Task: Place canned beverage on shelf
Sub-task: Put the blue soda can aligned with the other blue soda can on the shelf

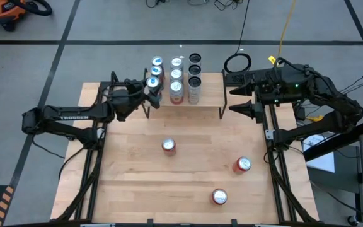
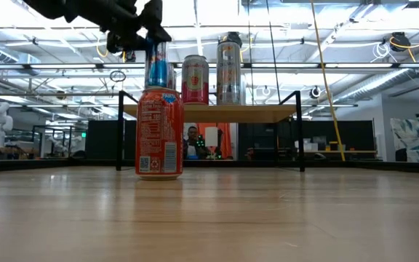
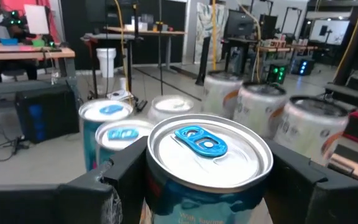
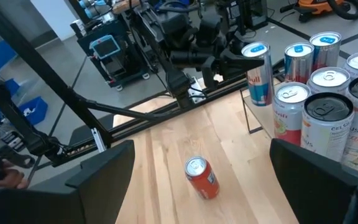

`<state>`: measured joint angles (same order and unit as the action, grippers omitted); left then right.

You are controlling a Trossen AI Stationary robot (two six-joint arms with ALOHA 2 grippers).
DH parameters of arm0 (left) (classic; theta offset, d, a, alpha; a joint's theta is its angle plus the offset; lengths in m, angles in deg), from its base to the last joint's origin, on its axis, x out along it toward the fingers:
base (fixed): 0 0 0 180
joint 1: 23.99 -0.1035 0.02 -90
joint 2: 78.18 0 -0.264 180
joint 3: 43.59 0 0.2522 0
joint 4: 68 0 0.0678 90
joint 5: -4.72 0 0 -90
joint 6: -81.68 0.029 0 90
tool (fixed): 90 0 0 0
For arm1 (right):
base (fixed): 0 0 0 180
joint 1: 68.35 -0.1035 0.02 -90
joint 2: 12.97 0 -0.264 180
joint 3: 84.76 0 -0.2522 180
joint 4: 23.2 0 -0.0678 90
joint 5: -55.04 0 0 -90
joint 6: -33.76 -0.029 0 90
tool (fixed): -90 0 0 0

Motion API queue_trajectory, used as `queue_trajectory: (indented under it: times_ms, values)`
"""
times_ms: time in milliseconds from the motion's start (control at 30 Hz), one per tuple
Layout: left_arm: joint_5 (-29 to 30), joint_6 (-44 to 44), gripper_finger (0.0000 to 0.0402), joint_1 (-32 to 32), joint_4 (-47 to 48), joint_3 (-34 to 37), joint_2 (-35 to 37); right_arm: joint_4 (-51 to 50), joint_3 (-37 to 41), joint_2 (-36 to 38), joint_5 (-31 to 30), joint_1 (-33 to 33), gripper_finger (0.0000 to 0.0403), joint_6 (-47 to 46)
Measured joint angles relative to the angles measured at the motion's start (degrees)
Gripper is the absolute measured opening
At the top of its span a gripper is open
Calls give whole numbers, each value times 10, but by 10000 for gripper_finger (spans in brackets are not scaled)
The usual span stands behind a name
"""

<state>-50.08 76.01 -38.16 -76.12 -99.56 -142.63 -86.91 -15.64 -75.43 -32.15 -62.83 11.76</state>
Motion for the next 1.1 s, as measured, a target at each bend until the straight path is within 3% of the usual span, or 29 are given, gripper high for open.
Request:
queue_trajectory:
  times_ms: [1100]
  values:
    - [28, -41, 247, -20, -27, 14, -58, 21, 0, 0, 0, 0, 352, 2]
